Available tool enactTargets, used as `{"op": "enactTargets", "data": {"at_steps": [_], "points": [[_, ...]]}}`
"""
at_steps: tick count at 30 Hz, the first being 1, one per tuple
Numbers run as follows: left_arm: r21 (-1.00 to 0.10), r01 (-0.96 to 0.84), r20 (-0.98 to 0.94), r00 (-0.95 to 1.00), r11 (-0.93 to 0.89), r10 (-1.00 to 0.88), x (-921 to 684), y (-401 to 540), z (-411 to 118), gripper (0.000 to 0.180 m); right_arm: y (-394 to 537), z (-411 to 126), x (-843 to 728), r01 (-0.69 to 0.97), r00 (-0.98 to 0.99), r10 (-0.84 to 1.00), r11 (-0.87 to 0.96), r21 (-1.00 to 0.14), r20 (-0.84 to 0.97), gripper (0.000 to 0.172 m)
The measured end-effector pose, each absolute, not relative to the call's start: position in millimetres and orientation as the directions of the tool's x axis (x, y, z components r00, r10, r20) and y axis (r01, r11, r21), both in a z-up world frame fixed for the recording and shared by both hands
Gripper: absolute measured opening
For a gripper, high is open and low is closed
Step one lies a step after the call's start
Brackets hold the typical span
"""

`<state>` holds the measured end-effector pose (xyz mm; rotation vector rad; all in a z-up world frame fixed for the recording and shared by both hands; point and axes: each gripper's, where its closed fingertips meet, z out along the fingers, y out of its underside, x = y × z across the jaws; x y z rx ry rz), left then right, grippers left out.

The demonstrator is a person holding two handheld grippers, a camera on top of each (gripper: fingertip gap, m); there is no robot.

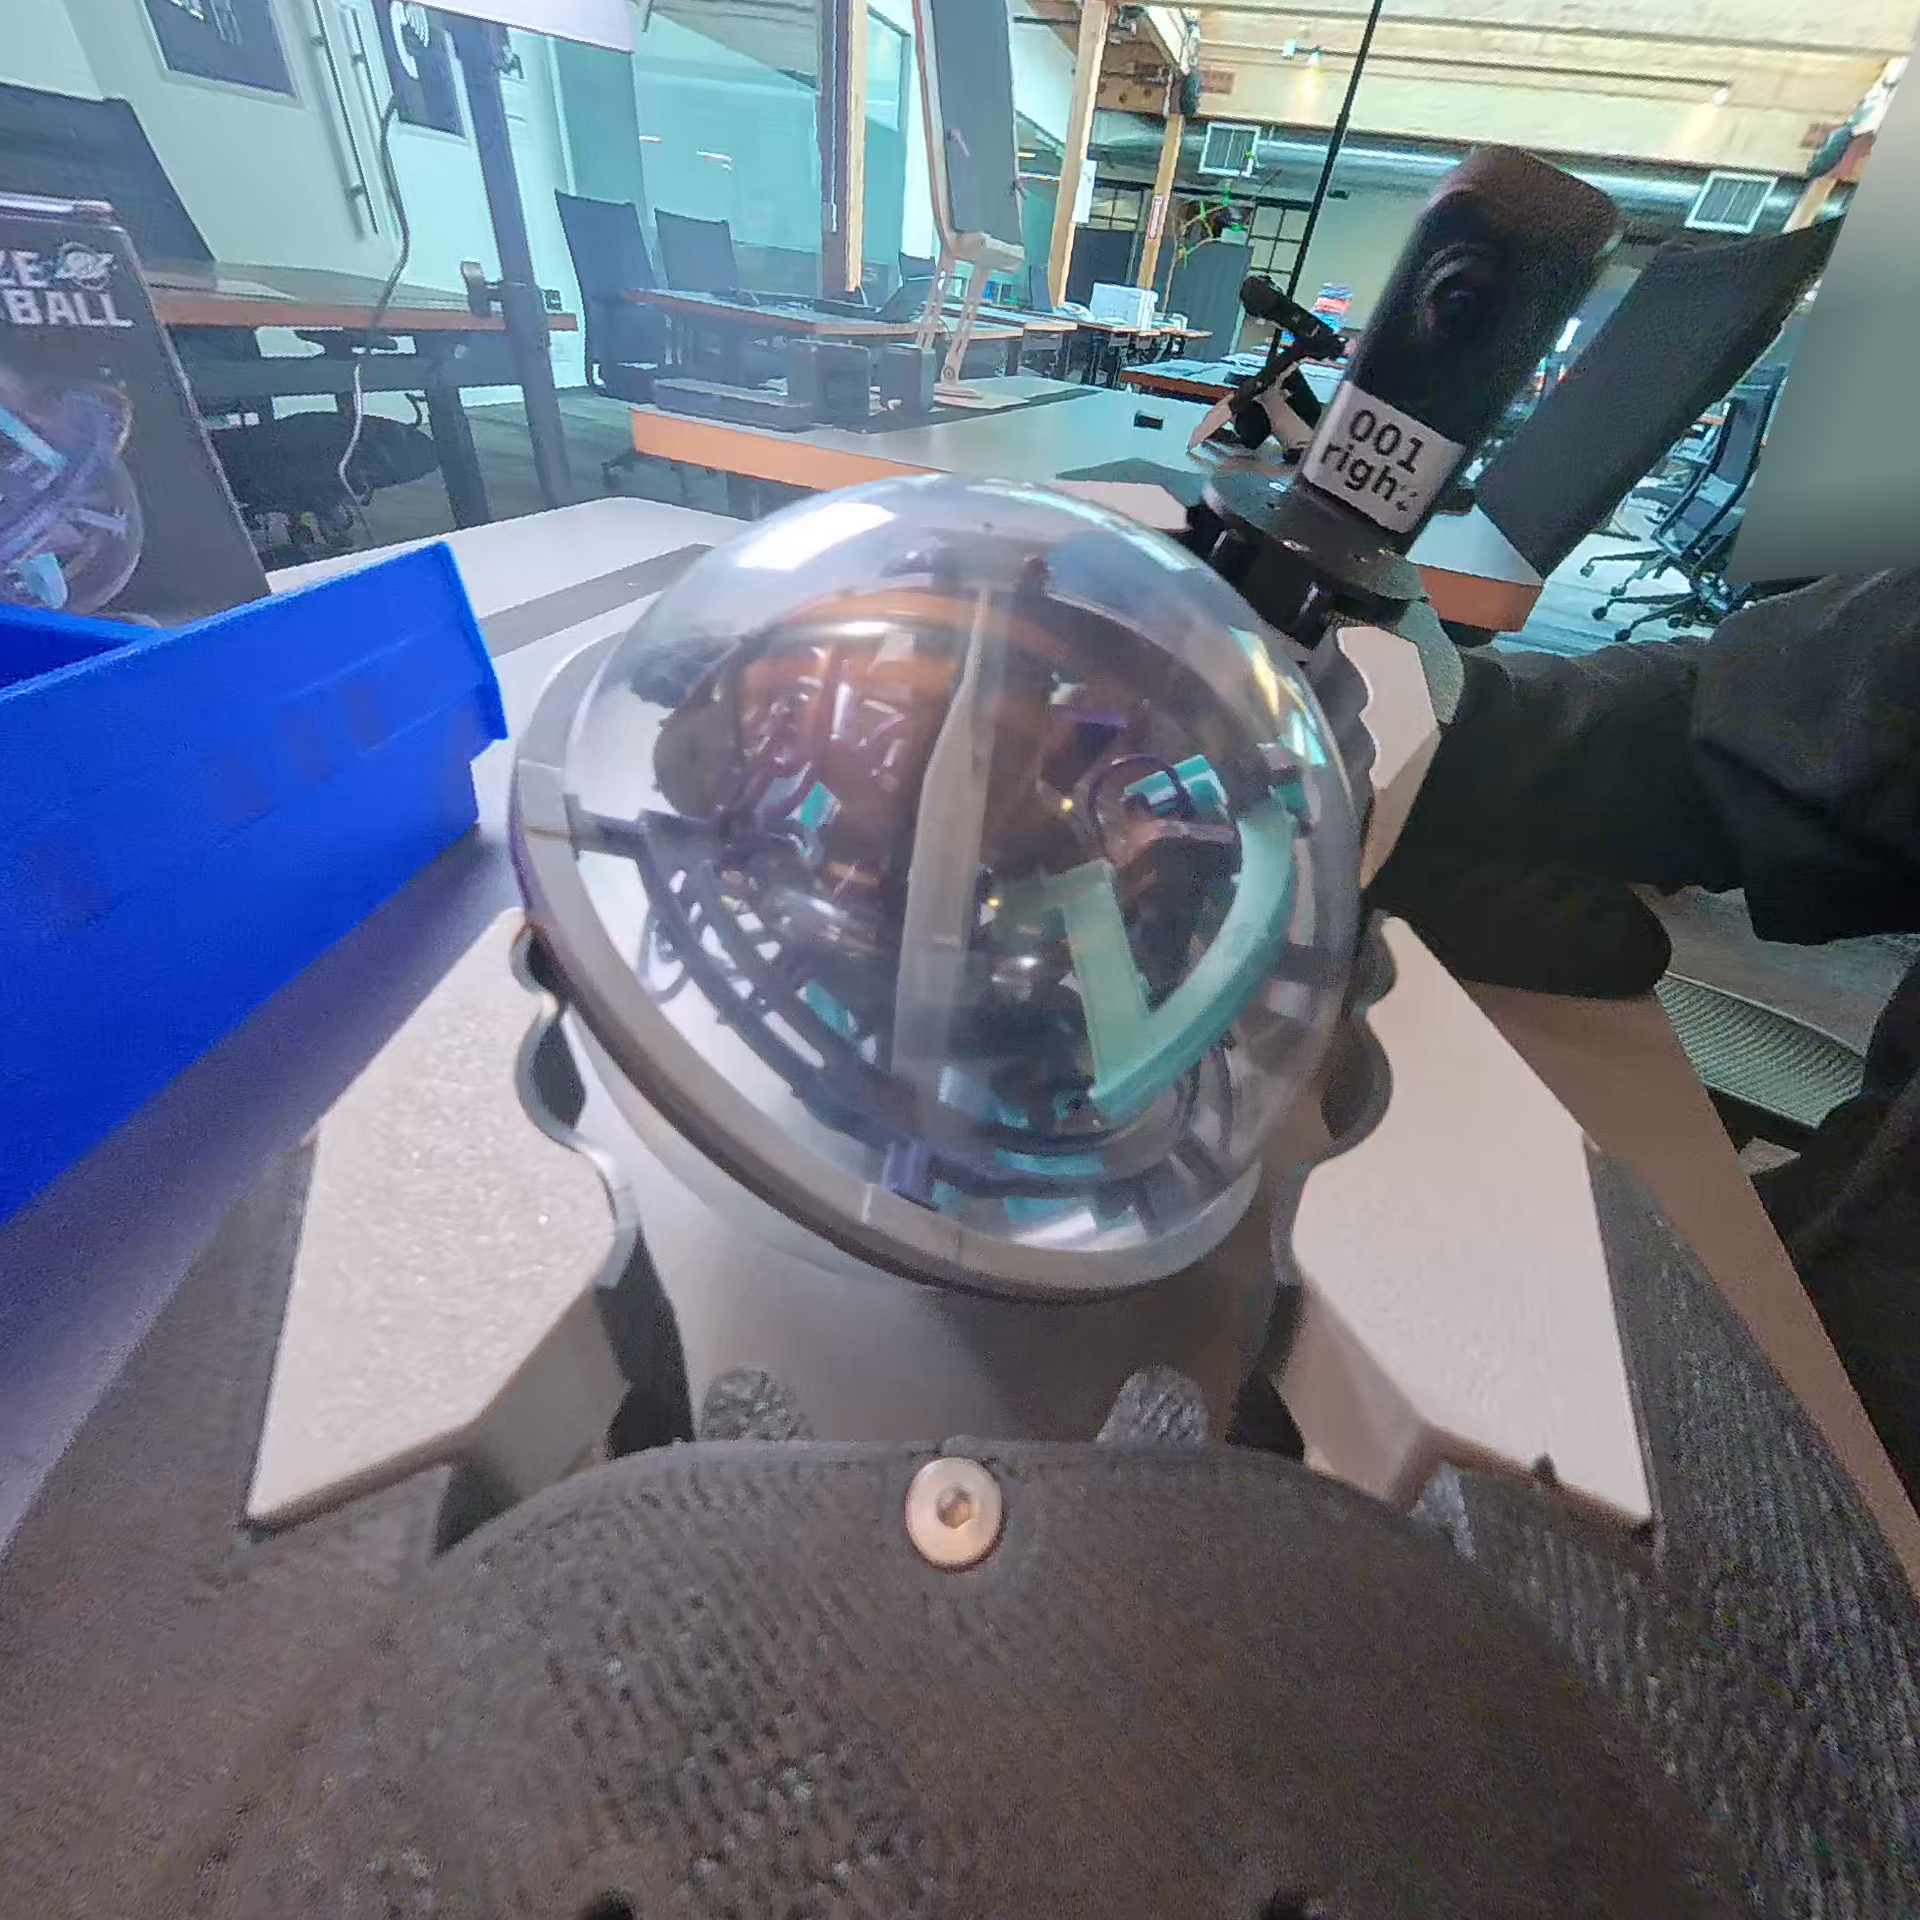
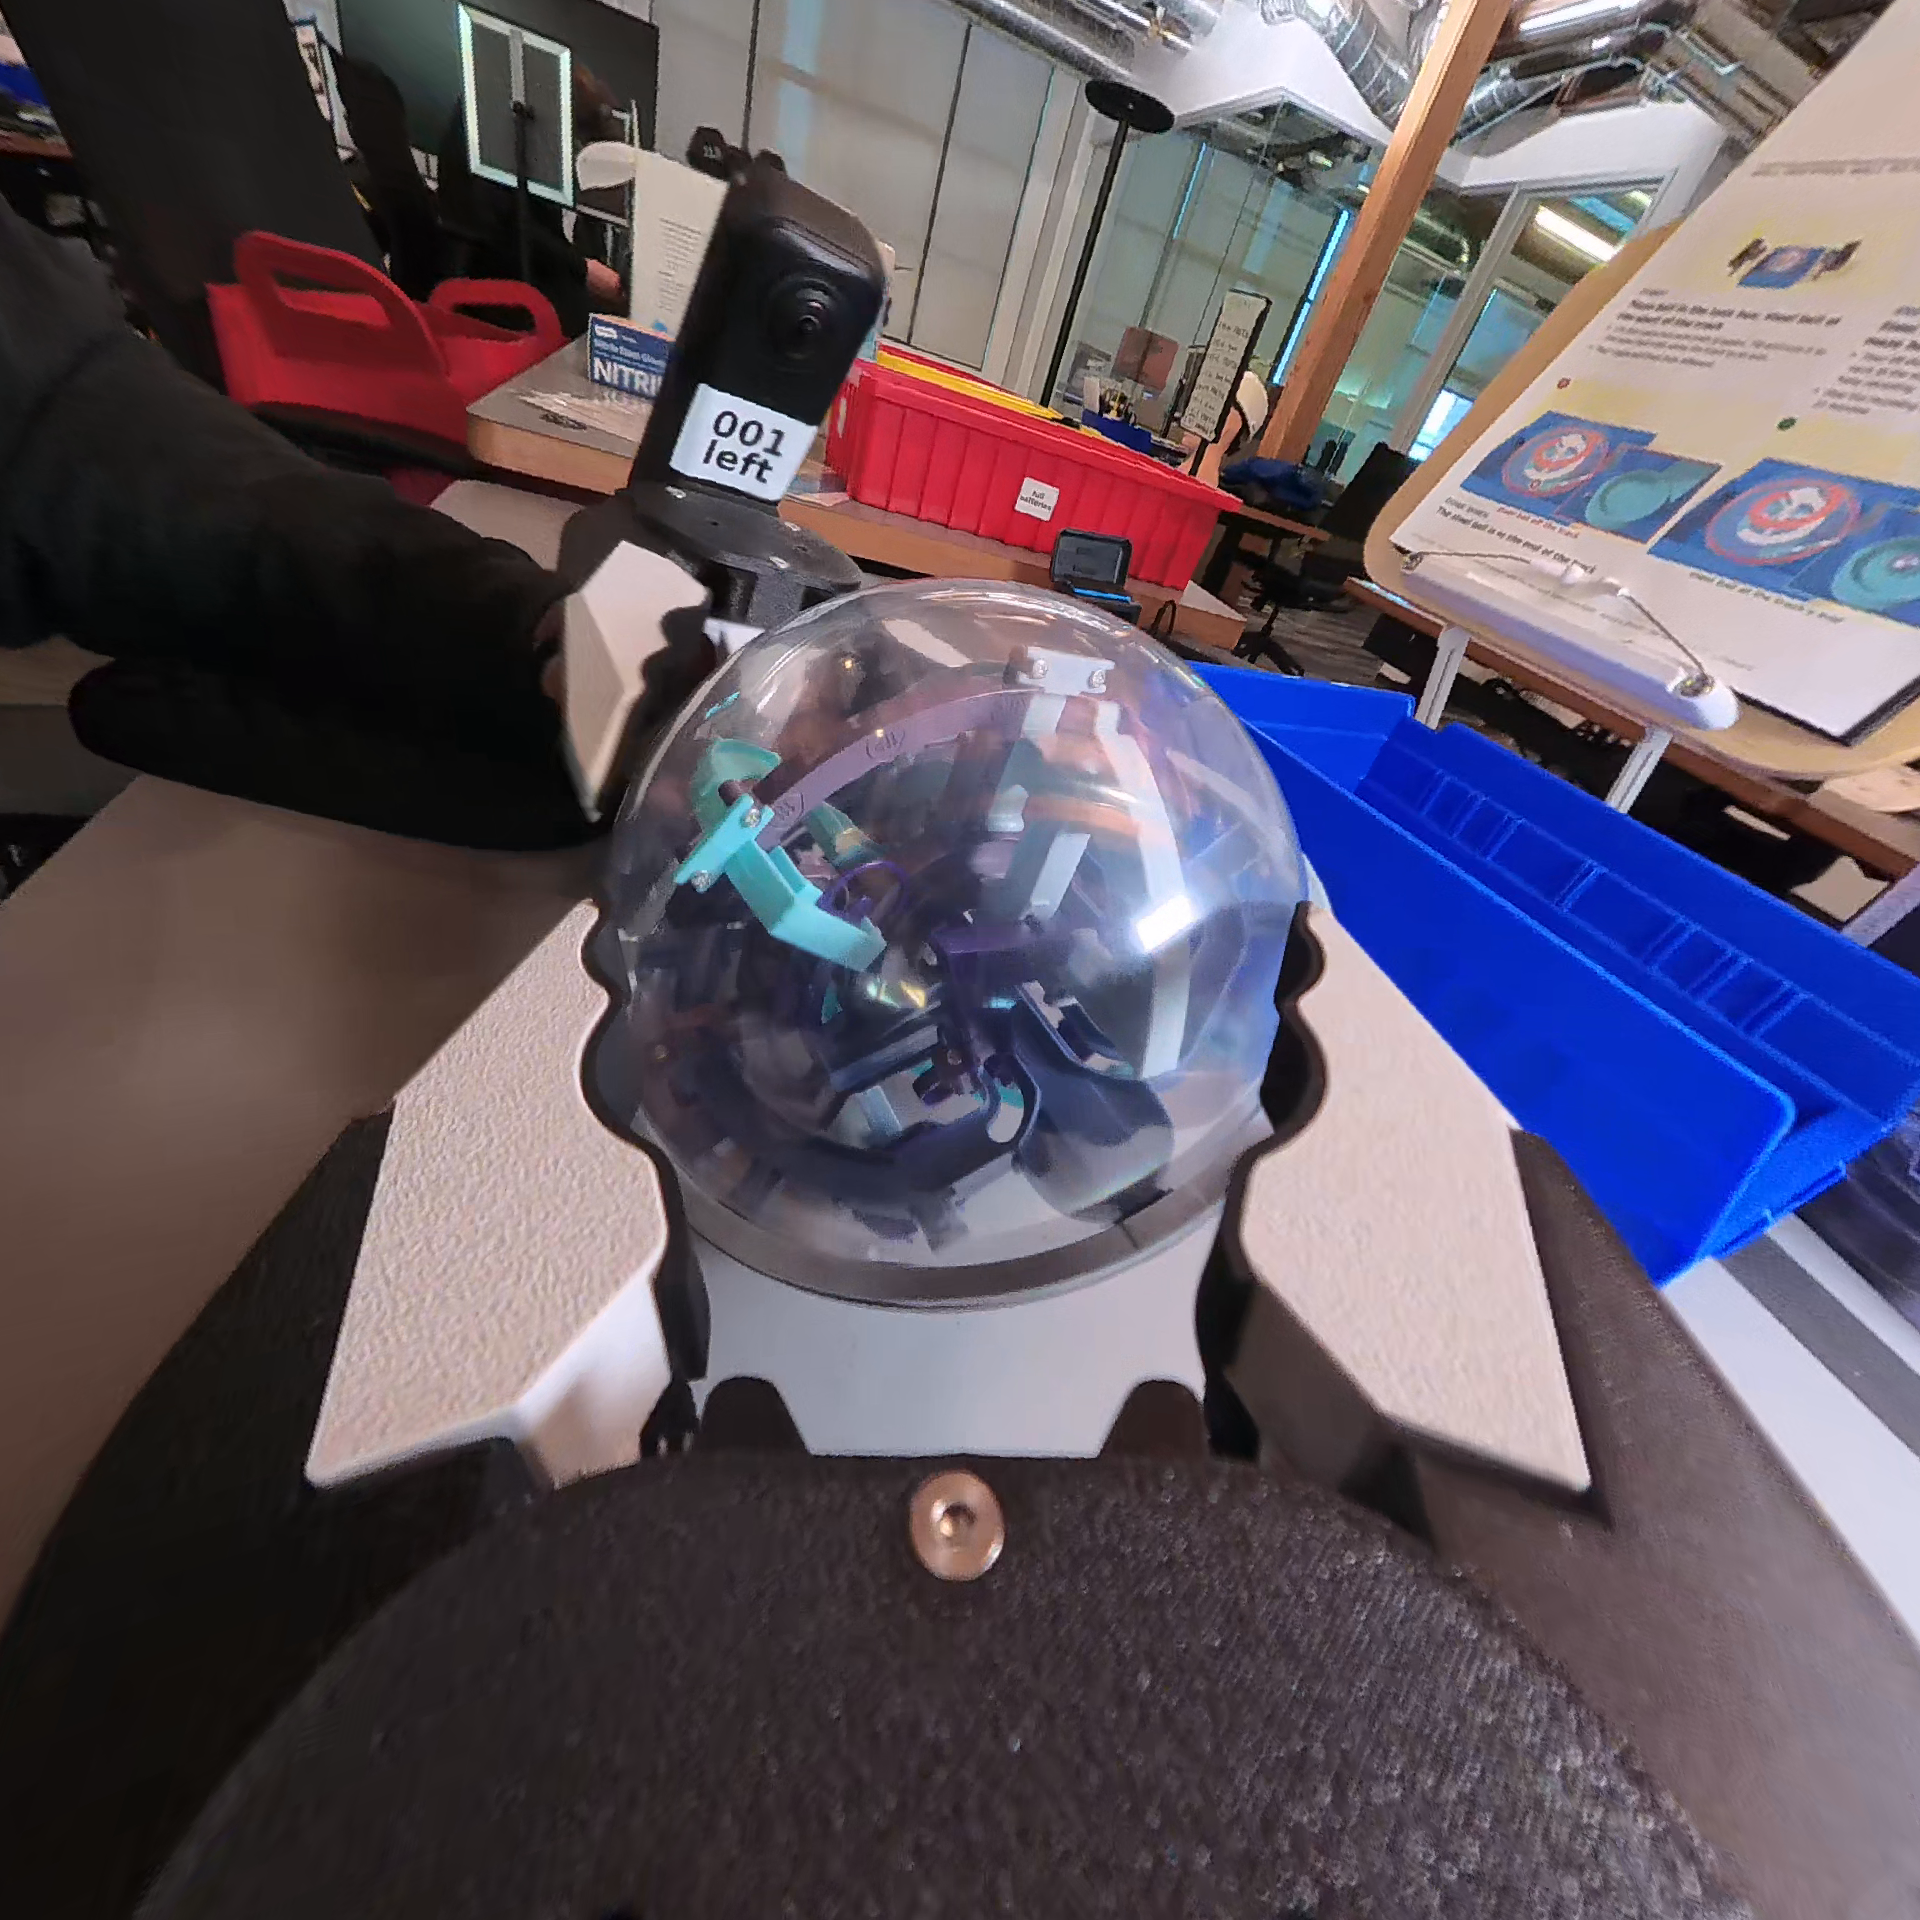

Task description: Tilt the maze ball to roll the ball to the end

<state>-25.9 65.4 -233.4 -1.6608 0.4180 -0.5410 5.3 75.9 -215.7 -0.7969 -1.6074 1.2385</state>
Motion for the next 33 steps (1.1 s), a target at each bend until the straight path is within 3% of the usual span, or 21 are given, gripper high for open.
{"op": "enactTargets", "data": {"at_steps": [14, 25, 33], "points": [[-0.987, 0.016, 0.110, 0.793, -0.159, -0.599, -29, 60, -235, 0.142, 72, -216, 6, -0.072, -0.354, 0.880, 0.312, -0.948, 0.316, 0.121], [-0.957, 0.158, 0.269, 0.806, -0.245, -0.528, -51, 66, -238, 0.141, 100, -224, 1, 0.039, -0.365, 0.931, 0.044, -0.998, 0.027, 0.105], [-0.961, 0.143, 0.251, 0.812, -0.237, -0.528, -50, 65, -238, 0.140, 97, -227, 1, 0.054, -0.380, 0.925, 0.041, -0.998, 0.017, 0.102]]}}
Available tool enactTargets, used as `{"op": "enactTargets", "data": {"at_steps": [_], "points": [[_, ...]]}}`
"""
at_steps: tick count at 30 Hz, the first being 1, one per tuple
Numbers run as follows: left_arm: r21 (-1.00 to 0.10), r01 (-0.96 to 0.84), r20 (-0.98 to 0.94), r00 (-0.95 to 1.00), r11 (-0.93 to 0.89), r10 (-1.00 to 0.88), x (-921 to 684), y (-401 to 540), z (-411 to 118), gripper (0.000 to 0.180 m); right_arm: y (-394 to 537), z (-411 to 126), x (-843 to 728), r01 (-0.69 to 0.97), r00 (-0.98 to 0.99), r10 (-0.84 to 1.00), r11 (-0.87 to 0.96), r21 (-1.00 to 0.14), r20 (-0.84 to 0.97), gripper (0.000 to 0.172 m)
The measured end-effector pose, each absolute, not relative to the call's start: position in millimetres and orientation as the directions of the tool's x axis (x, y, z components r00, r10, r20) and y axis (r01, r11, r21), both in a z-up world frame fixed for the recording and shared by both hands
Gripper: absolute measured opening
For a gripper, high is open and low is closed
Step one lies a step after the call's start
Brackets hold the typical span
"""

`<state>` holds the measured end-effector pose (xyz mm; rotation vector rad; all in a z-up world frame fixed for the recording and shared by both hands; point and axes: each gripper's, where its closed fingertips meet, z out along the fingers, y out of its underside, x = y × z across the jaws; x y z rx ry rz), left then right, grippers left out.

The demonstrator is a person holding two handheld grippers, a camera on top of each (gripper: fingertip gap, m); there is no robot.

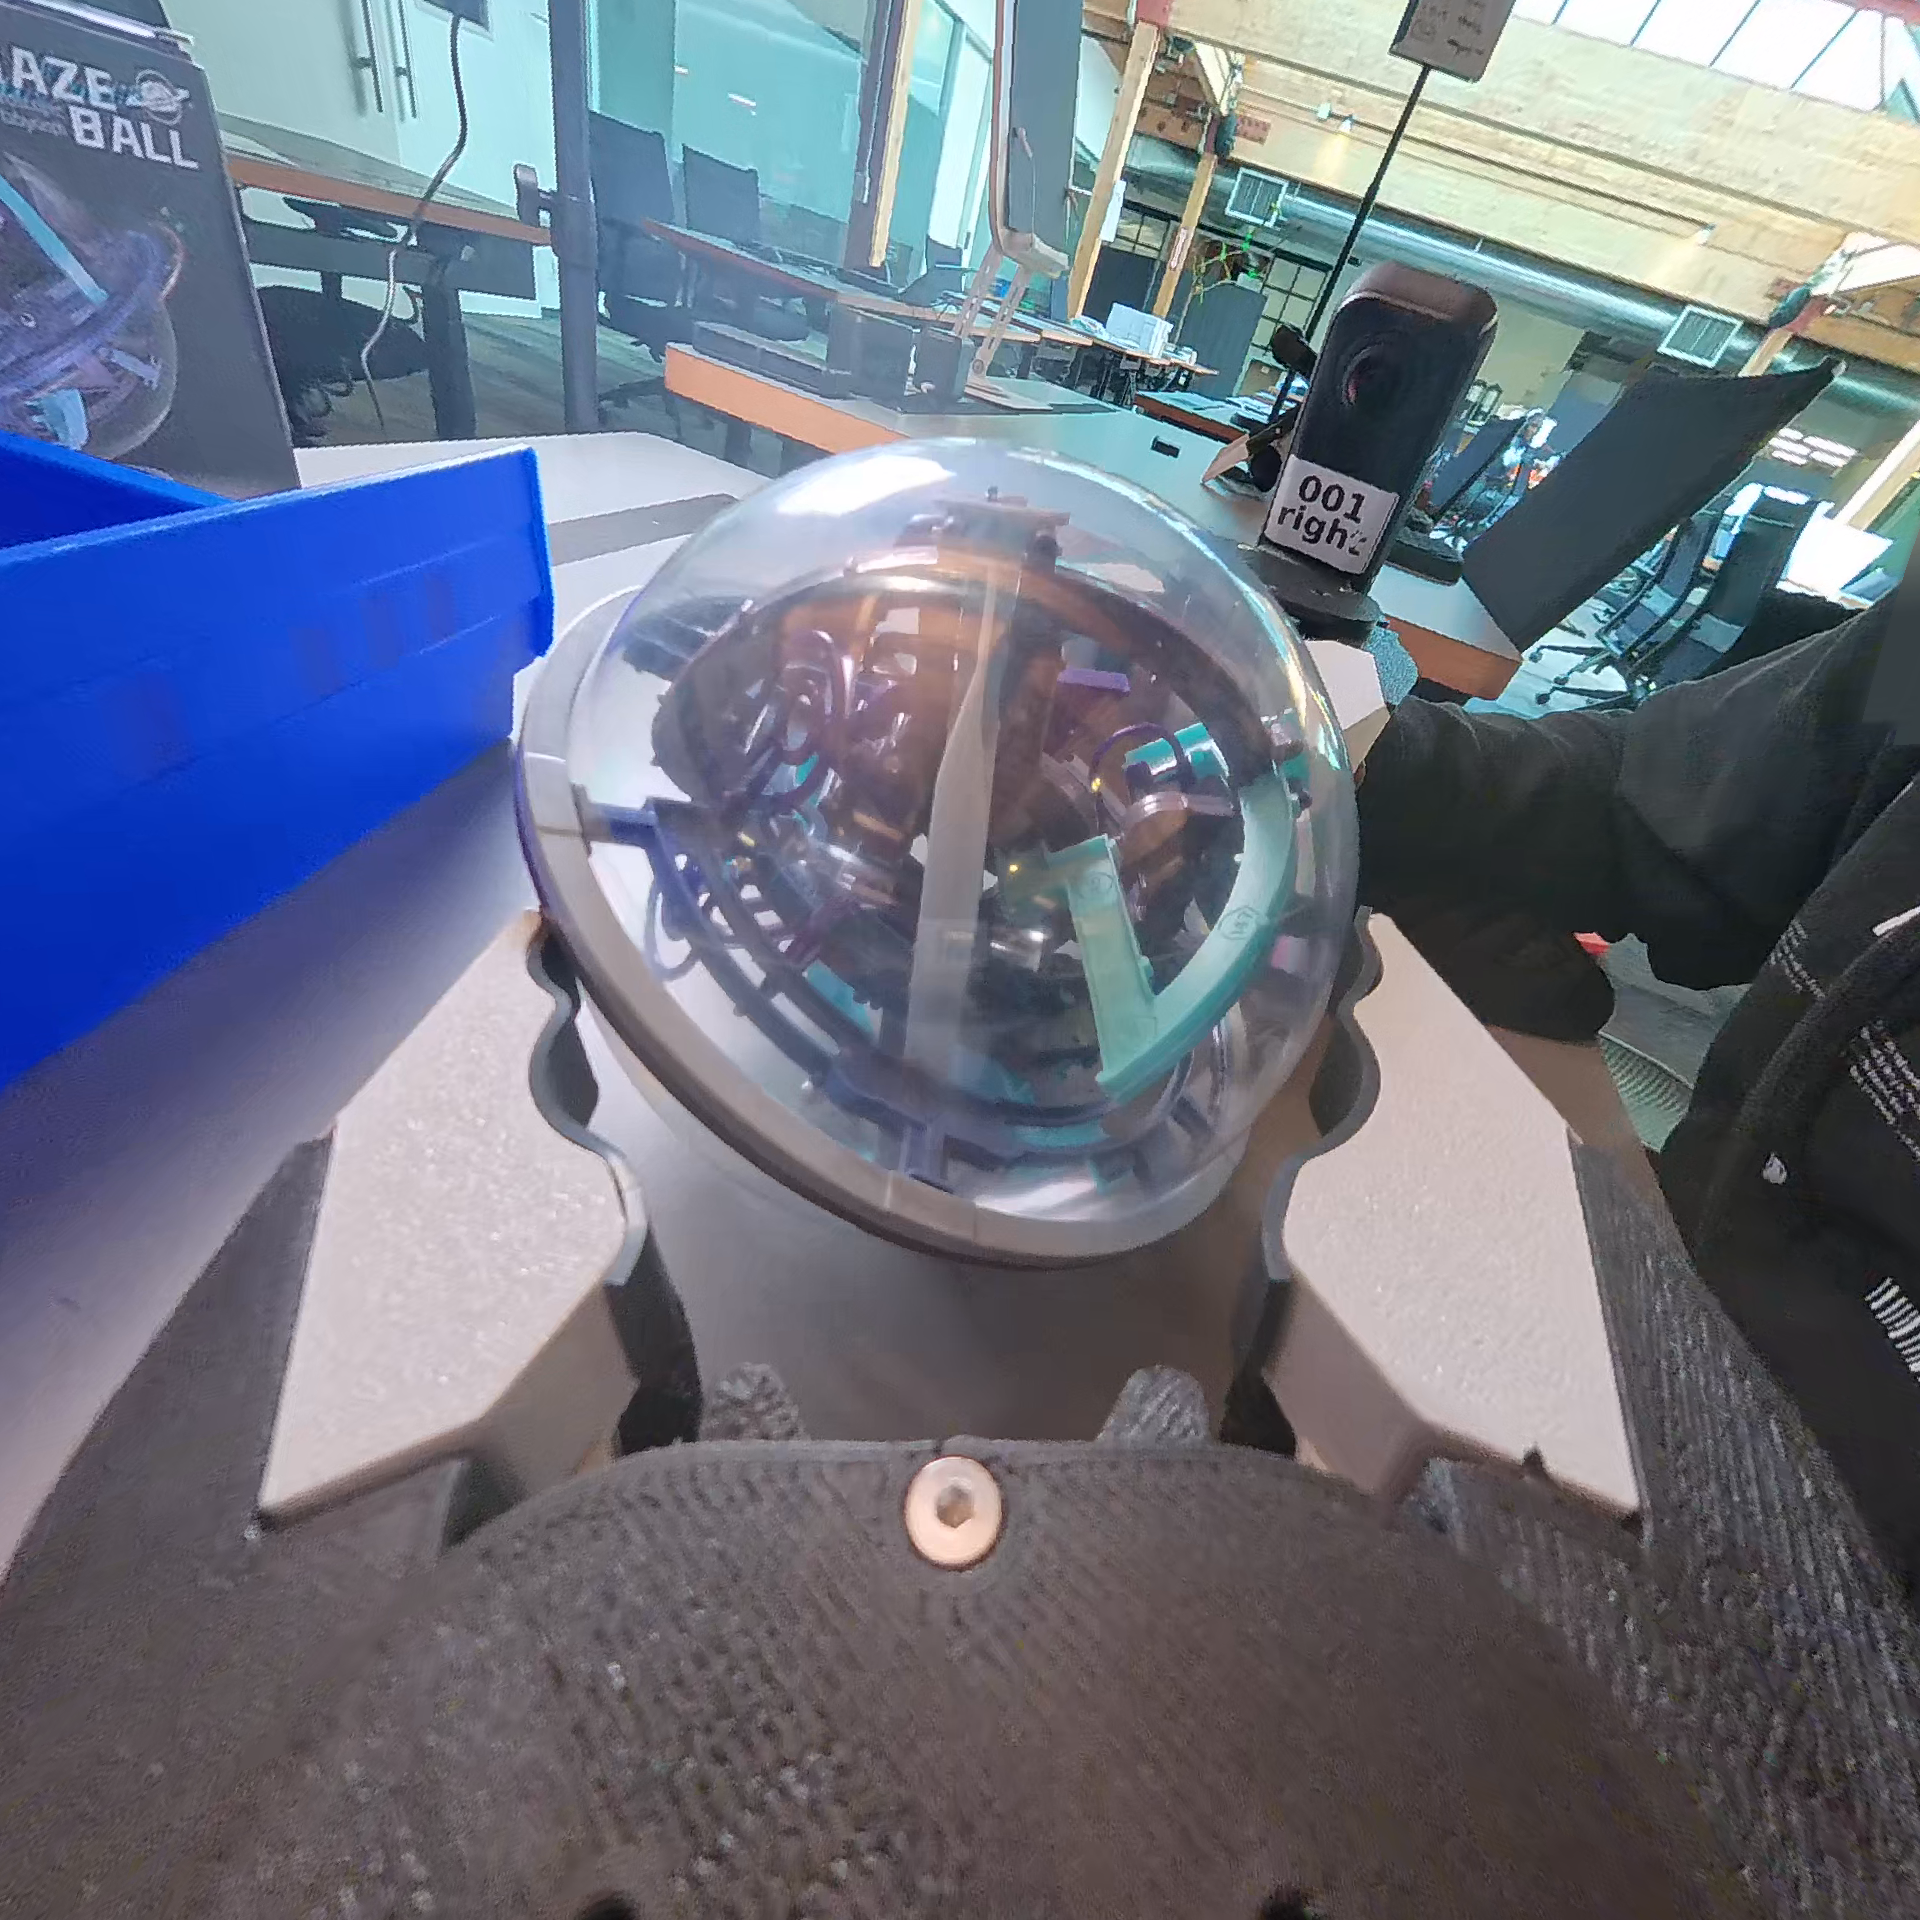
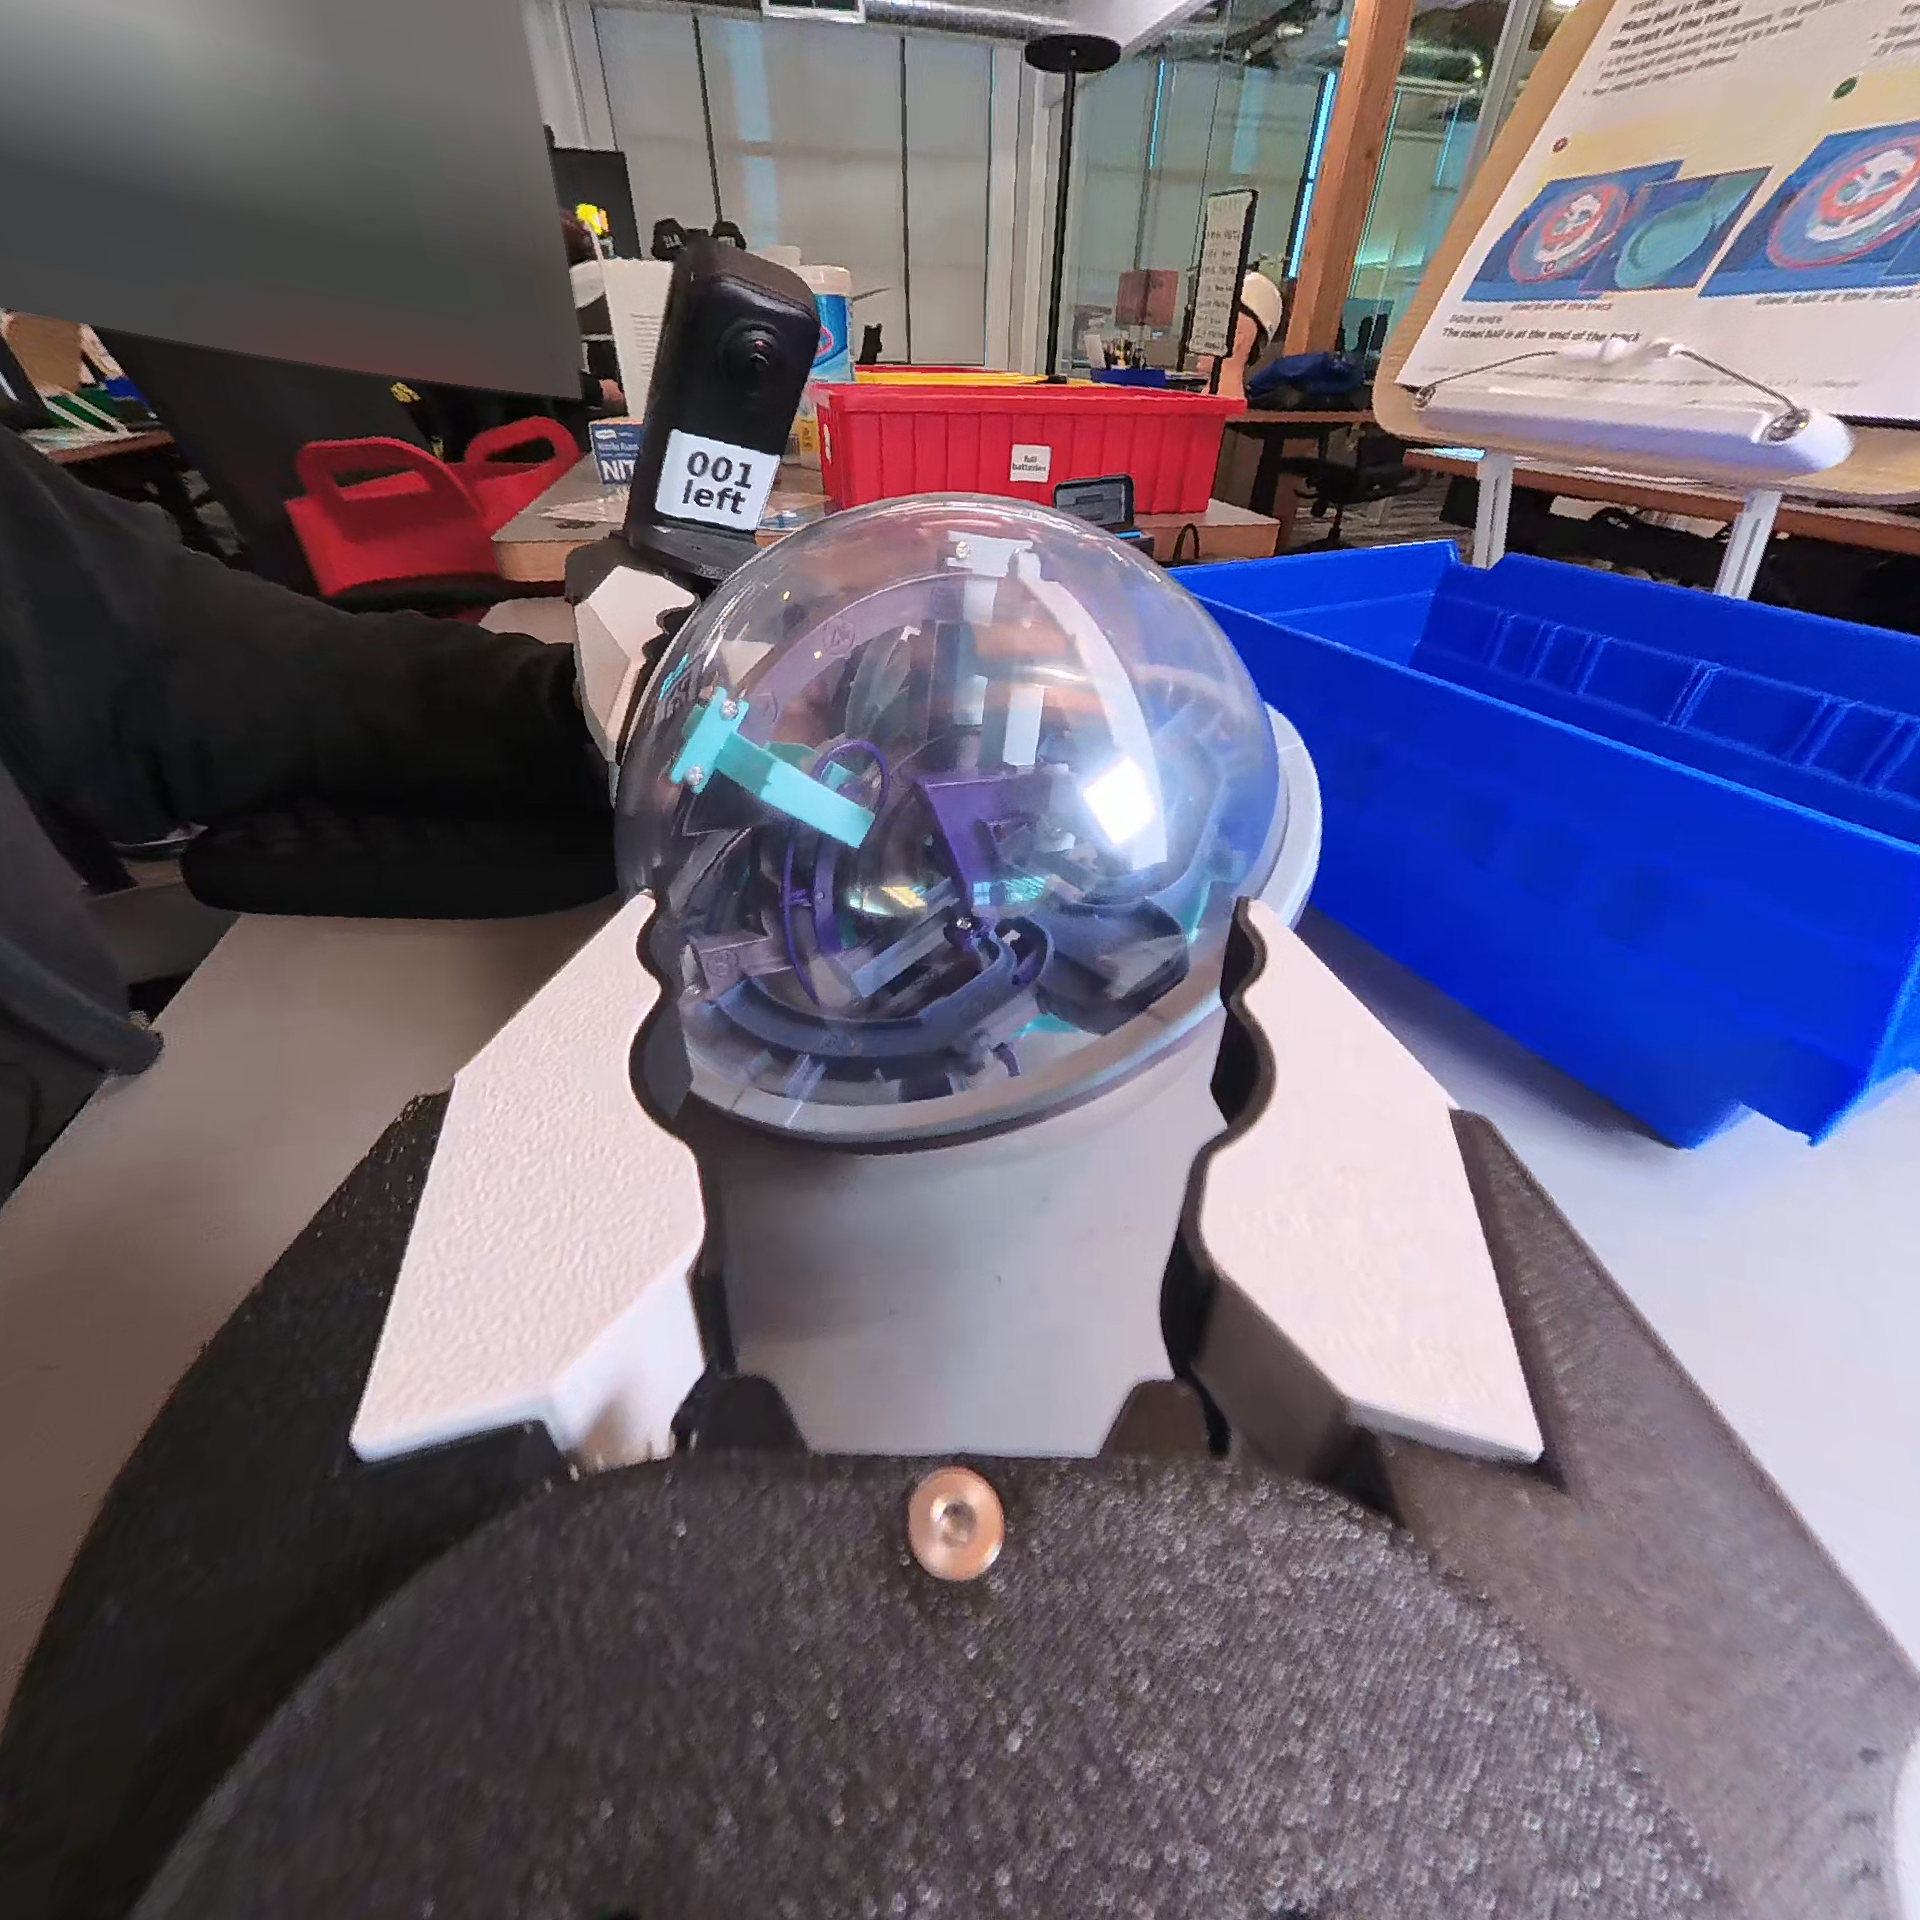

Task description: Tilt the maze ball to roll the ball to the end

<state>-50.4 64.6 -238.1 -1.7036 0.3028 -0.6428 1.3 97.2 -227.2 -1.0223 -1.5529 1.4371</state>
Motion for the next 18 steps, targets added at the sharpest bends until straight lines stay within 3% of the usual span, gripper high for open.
{"op": "enactTargets", "data": {"at_steps": [9, 11, 14, 16, 18], "points": [[-0.967, 0.110, 0.221, 0.809, -0.228, -0.545, -52, 62, -237, 0.140, 96, -230, 3, 0.067, -0.391, 0.920, 0.069, -0.995, 0.038, 0.099], [-0.975, 0.103, 0.199, 0.801, -0.197, -0.564, -59, 57, -230, 0.137, 95, -233, 8, 0.090, -0.418, 0.906, 0.109, -0.990, 0.061, 0.082], [-0.978, 0.210, 0.184, 0.832, -0.010, -0.523, -94, 45, -193, 0.122, 84, -221, 25, 0.002, -0.525, 0.847, 0.100, -0.995, 0.084, 0.034], [-0.964, 0.265, 0.221, 0.830, 0.014, -0.513, -111, 38, -186, 0.111, 91, -214, 23, -0.012, -0.503, 0.863, 0.047, -0.999, 0.047, 0.041], [-0.968, 0.246, 0.238, 0.818, -0.054, -0.523, -110, 37, -198, 0.118, 101, -215, 17, -0.007, -0.443, 0.896, 0.034, -0.999, 0.034, 0.064]]}}
